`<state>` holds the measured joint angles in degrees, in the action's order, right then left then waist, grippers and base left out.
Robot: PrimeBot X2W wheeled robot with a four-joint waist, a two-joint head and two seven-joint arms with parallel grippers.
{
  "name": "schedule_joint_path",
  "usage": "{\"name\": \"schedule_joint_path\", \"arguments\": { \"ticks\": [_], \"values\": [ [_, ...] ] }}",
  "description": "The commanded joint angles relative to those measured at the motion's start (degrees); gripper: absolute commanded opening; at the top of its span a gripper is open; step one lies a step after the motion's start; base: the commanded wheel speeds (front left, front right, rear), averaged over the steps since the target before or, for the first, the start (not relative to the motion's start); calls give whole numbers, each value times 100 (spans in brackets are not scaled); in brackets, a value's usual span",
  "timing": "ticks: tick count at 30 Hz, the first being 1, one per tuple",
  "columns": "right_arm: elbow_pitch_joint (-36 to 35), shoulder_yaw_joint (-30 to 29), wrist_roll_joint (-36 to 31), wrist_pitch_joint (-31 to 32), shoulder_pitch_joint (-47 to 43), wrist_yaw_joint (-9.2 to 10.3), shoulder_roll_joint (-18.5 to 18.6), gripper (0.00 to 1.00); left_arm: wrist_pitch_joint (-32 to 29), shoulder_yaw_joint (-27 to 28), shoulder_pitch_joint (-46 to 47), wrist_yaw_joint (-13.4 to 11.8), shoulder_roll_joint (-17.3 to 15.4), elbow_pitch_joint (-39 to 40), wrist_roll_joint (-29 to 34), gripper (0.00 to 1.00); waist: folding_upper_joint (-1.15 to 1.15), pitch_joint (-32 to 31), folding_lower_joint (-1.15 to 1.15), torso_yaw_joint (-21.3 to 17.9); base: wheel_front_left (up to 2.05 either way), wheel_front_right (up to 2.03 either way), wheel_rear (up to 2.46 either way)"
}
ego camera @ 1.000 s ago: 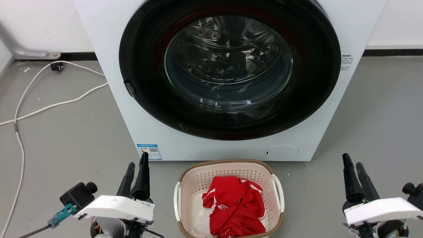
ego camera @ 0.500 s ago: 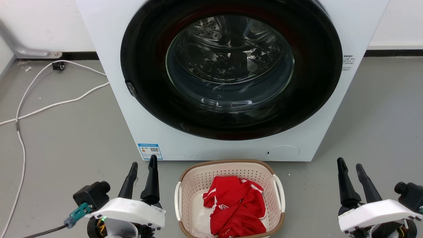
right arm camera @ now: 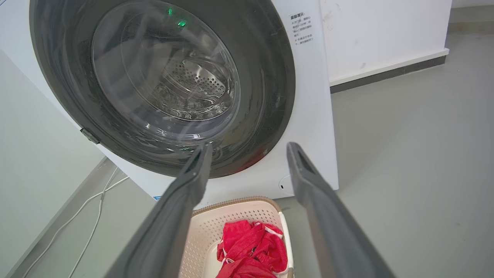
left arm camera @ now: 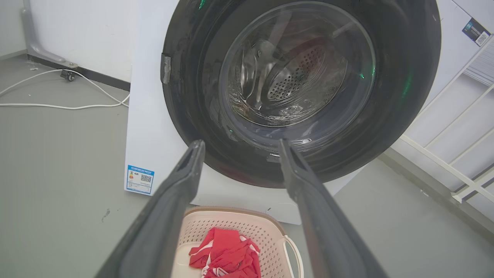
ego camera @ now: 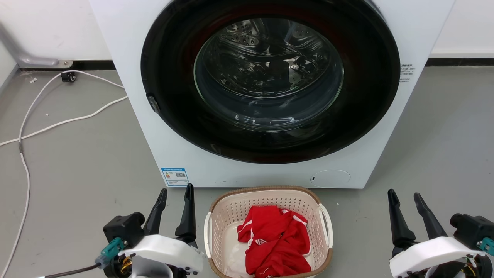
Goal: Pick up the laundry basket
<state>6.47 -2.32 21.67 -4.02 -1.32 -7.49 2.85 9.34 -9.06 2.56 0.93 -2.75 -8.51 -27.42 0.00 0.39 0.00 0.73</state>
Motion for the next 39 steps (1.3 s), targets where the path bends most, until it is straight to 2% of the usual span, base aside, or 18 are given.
{"name": "schedule_joint_path", "arguments": {
  "ticks": [1, 22, 39],
  "values": [
    [-96, 10, -177, -26, -1, 0, 8, 100, 58, -33, -25, -39, -17, 22, 192, 100, 0, 0, 0, 2, 0, 0, 0],
    [-363, 27, -1122, -68, -145, 0, 6, 100, 313, -193, -104, -97, -21, -9, 1406, 100, 0, 8, 0, 24, 0, 0, 0],
    [-323, 32, -1619, -169, -246, 1, 5, 100, 502, -207, -284, -88, -20, -56, 1919, 100, 0, -3, 0, 54, 0, 0, 0]
  ]
}}
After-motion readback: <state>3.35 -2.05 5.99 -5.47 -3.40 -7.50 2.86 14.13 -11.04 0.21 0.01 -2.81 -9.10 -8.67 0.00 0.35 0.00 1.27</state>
